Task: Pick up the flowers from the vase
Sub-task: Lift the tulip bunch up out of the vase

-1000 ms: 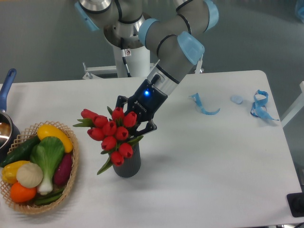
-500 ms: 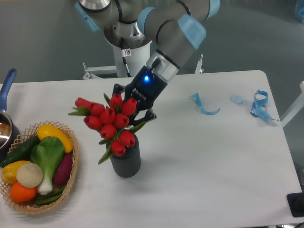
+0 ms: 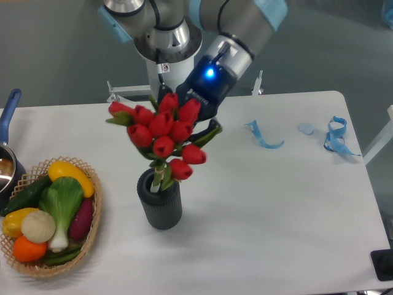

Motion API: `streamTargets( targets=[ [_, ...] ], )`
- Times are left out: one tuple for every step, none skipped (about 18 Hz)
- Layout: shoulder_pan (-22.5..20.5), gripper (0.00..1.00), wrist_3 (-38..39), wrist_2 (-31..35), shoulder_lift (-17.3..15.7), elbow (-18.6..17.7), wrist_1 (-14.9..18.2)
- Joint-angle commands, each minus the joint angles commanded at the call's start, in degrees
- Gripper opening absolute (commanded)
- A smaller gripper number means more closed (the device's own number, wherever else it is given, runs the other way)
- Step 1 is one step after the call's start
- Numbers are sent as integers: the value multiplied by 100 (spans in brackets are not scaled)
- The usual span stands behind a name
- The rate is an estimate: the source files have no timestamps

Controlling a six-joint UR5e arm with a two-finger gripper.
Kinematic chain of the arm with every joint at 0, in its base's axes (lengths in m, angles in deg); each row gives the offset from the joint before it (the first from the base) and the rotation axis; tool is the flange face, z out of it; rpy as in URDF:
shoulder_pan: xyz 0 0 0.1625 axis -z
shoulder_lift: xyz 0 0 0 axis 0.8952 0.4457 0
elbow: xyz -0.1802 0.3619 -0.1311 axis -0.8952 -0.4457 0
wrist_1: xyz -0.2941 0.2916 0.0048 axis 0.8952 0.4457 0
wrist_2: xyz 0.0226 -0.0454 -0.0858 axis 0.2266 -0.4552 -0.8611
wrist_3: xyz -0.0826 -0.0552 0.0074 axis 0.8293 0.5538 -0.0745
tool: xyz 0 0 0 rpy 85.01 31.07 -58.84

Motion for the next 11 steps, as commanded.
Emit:
streamTargets(
  targets=[
    [-44, 34, 36, -61, -26, 0, 0],
    [-88, 34, 53, -79, -44, 9, 9],
    [-132, 34, 115, -97, -53, 26, 9],
    [-159, 34, 211, -106, -70, 79, 17],
    [-168, 34, 368, -97, -70, 140, 26],
    [-185, 34, 544, -106, -70, 202, 26],
    [-212, 34, 694, -106, -62, 263, 26],
    [-221, 33, 730, -106, -53, 273, 26],
    [-255, 32, 730, -97, -53, 273, 26],
    [-291, 32, 722, -88, -44, 281, 18],
    [-308, 32, 695, -88, -35, 325, 18]
  ],
)
